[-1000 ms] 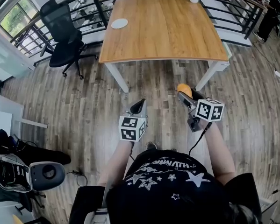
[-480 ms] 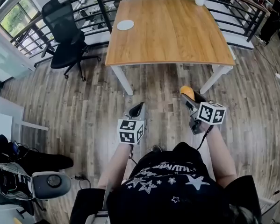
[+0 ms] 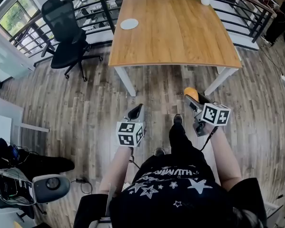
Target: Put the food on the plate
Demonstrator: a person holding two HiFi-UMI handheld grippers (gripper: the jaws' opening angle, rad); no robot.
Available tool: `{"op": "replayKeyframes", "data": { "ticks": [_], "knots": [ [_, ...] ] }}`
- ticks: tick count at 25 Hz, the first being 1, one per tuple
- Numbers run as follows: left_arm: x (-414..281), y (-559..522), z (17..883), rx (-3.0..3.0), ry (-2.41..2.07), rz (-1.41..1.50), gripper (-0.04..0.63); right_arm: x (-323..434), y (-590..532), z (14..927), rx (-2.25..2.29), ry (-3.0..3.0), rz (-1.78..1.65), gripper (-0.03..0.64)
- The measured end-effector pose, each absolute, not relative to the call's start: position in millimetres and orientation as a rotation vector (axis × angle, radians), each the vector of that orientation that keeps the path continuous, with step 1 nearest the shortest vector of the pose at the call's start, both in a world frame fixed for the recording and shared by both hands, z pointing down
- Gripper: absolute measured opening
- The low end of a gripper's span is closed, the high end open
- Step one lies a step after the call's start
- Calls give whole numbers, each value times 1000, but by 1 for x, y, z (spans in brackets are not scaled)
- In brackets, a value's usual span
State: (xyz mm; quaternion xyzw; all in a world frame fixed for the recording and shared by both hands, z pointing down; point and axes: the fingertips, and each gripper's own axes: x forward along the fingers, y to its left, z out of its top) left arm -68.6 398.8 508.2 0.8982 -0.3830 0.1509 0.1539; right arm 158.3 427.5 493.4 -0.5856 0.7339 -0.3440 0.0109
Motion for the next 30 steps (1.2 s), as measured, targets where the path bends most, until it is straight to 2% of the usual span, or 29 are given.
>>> {"op": "replayKeyframes", "data": {
  "ticks": [13, 30],
  "knots": [
    [-68, 340, 509, 2542, -1167, 432, 2, 157, 349, 501, -1734, 2321, -1086, 325],
    [-7, 202, 499, 2505, -1225, 453, 2, 231, 200, 491, -1678, 2318, -1100, 325]
  ]
}}
